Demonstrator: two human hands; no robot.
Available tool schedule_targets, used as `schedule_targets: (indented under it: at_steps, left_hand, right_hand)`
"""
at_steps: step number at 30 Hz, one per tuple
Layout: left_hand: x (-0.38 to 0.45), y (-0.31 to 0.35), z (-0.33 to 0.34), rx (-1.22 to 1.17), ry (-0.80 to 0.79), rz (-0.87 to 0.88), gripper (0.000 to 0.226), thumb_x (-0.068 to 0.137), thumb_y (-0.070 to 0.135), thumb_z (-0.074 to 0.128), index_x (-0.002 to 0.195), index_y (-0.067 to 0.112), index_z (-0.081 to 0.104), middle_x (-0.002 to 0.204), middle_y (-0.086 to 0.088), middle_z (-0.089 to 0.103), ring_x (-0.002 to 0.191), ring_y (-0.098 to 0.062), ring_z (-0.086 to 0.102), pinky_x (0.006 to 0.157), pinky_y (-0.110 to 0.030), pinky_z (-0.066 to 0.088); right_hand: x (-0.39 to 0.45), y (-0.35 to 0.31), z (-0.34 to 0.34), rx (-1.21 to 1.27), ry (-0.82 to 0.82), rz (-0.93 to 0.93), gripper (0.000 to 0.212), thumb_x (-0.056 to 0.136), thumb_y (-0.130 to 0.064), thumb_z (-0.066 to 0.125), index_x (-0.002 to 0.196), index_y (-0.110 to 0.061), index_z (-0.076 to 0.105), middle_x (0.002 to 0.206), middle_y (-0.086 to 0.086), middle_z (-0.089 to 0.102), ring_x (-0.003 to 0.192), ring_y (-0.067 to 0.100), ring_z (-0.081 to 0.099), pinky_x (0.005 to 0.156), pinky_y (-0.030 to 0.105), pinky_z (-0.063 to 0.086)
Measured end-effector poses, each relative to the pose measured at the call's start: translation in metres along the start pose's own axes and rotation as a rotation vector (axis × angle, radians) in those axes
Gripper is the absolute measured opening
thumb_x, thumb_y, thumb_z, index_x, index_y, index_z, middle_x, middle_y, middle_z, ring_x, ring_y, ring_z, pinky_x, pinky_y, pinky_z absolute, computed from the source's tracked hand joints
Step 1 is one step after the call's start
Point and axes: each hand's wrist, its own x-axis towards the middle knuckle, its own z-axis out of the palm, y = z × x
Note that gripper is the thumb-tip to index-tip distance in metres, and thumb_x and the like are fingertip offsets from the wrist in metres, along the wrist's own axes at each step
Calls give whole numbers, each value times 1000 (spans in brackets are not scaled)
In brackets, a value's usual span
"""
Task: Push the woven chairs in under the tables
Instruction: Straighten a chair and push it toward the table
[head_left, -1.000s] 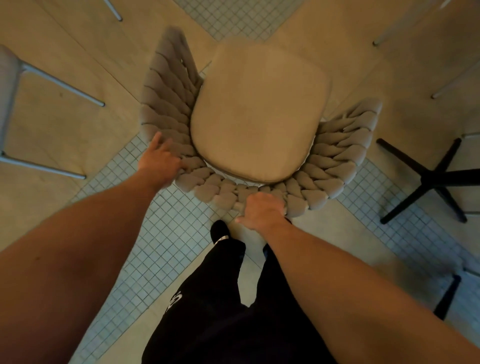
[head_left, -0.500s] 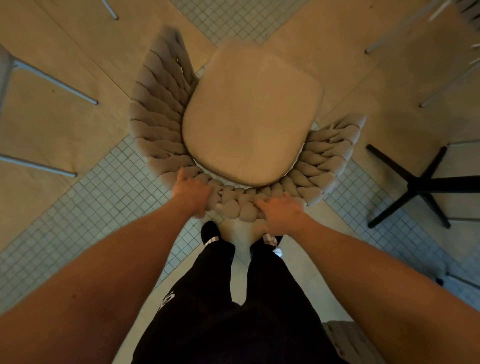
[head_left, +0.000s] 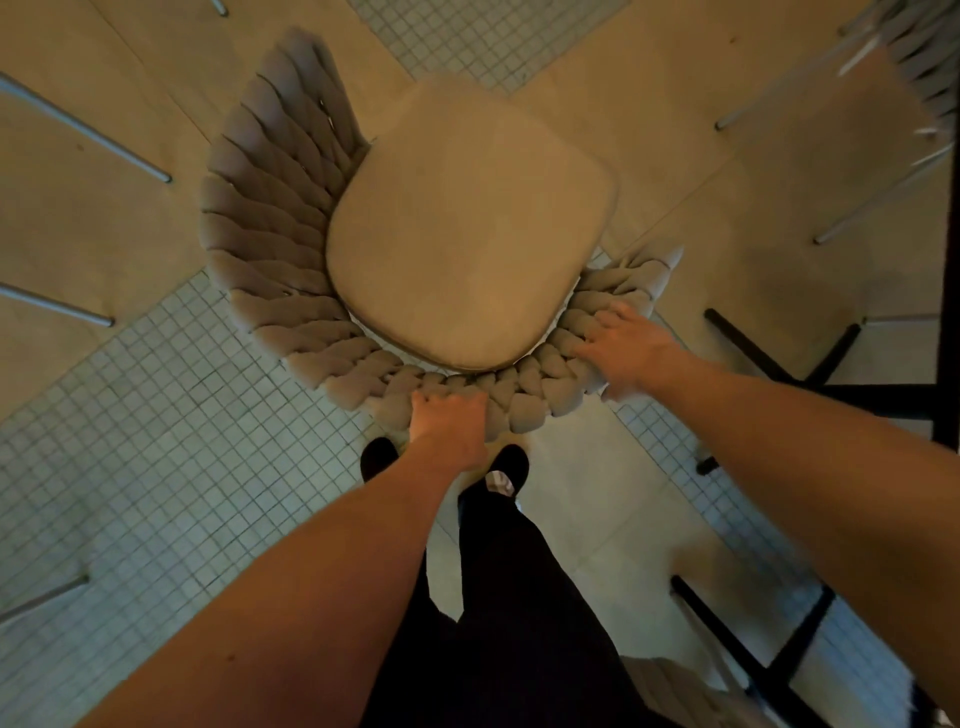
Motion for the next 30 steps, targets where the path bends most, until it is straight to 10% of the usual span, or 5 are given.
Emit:
schedule_targets:
  at_steps: [19, 30]
  left_hand:
    - [13, 44, 2, -144, 126, -115, 42, 94, 19, 56, 133, 32, 48, 110, -3, 62, 102, -31, 61, 103, -54, 32]
    - [-3, 22, 12, -42, 114, -87, 47, 99, 16, 47, 141, 38, 46, 118, -2, 63, 106, -29, 61, 98, -49, 33]
  right_hand:
    - [20, 94, -22, -47, -15, 60, 115, 63, -86, 68, 156, -39, 21, 148, -3, 50, 139, 24, 43, 114, 47, 29]
    - [13, 61, -11, -3, -38, 48, 84, 67, -90, 58, 130, -34, 51, 120, -5, 63, 113, 24, 59, 101, 51, 40]
